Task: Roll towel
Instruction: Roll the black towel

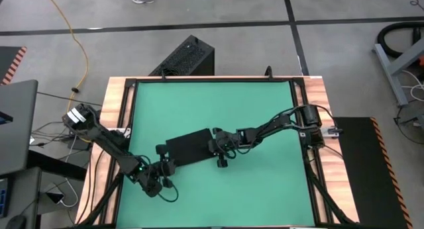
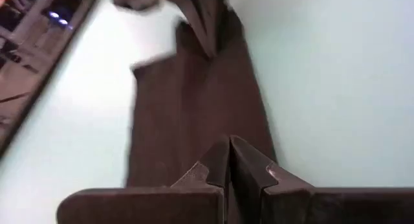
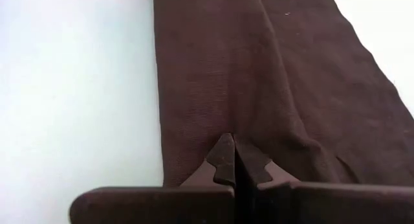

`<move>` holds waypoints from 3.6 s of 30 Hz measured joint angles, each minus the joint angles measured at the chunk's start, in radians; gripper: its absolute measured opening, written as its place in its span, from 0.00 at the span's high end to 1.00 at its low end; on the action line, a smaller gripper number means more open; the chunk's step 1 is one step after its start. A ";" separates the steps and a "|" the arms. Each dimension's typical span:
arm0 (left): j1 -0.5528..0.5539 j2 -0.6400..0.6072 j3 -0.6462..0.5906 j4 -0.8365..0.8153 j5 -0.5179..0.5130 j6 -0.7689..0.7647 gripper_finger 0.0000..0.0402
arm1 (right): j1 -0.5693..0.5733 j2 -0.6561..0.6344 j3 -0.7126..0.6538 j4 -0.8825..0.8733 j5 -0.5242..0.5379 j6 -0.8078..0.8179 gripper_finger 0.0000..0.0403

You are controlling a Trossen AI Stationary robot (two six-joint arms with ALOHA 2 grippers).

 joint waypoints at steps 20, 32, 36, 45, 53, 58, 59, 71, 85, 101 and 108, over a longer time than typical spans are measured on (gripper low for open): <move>-0.082 -0.032 0.098 -0.176 -0.132 -0.092 0.58 | 0.001 0.003 -0.003 0.003 -0.011 0.024 0.97; -0.051 -0.031 0.095 -0.202 0.000 -0.329 0.61 | 0.001 0.002 -0.003 0.004 -0.014 0.040 0.97; -0.039 -0.031 0.095 -0.237 0.157 -0.176 0.61 | 0.001 0.002 -0.003 0.004 -0.014 0.042 0.97; -0.036 -0.031 0.091 -0.252 0.184 -0.041 0.48 | 0.001 0.002 -0.003 0.004 -0.014 0.042 0.97; -0.034 -0.031 -0.045 -0.154 0.156 -0.101 0.39 | 0.002 0.002 -0.003 0.004 -0.014 0.043 0.97; -0.034 -0.031 -0.144 -0.010 0.112 -0.057 0.39 | 0.002 0.002 -0.003 0.004 -0.013 0.044 0.97; -0.034 -0.032 -0.162 0.018 0.111 -0.056 0.39 | 0.002 0.002 -0.003 0.004 -0.013 0.045 0.97; -0.033 -0.033 -0.247 0.110 0.140 -0.035 0.49 | 0.002 0.002 -0.003 0.004 -0.013 0.068 0.97; -0.038 -0.033 -0.270 0.098 0.202 -0.162 0.97 | 0.007 -0.115 -0.010 0.002 -0.015 0.062 0.96; -0.038 -0.032 -0.271 0.094 0.203 -0.166 0.99 | 0.140 -0.229 -0.006 -0.226 0.054 -0.371 0.38; -0.038 -0.031 -0.272 0.094 0.202 -0.173 0.99 | 0.113 -0.203 -0.005 -0.196 0.114 -0.437 0.25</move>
